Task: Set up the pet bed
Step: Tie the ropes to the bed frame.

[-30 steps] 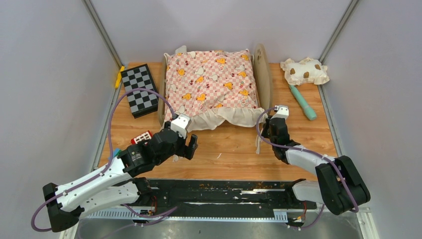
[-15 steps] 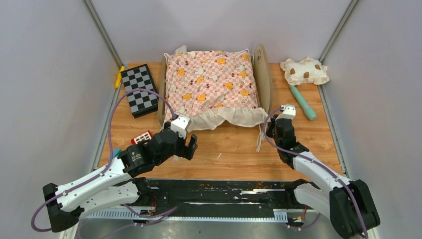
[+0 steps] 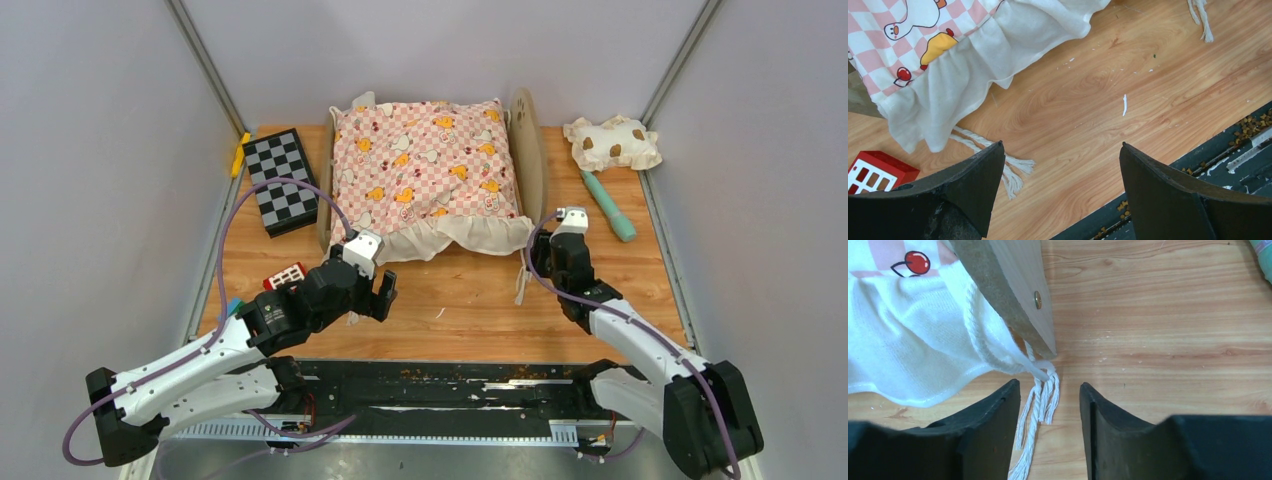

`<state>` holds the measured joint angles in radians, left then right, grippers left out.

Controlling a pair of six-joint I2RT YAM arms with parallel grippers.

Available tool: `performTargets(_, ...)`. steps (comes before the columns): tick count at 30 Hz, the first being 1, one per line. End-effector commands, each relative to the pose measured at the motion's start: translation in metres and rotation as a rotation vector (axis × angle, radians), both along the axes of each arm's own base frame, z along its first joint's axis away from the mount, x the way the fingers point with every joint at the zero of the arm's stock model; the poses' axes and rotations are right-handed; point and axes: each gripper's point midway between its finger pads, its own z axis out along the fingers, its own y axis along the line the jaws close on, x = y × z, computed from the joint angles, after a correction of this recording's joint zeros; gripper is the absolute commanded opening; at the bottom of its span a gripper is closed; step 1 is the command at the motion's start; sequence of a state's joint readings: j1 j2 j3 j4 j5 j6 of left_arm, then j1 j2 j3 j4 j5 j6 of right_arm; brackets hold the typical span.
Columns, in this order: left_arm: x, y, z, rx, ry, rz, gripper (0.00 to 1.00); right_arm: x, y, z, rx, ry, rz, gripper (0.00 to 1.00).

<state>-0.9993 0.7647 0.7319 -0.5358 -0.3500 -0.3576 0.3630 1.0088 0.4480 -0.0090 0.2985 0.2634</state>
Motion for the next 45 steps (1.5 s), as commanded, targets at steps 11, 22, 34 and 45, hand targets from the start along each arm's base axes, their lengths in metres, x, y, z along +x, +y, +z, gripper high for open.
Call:
performTargets(11, 0.001, -0.001, 0.006, -0.022, -0.017, 0.007, 0.92, 0.049, 0.020, 0.008, 0.067, -0.104, -0.006, 0.45)
performTargets(22, 0.002, 0.000, 0.006, -0.020, -0.019, 0.009, 0.92, 0.047, 0.015, 0.003, 0.053, -0.099, -0.027, 0.17)
performTargets(34, 0.001, 0.001, 0.004, -0.016, -0.016, 0.007, 0.92, 0.028, -0.003, 0.030, -0.023, -0.108, -0.036, 0.01)
performTargets(45, 0.000, 0.001, 0.004, -0.025, -0.012, 0.008, 0.92, 0.024, 0.004, 0.042, -0.149, 0.068, 0.082, 0.00)
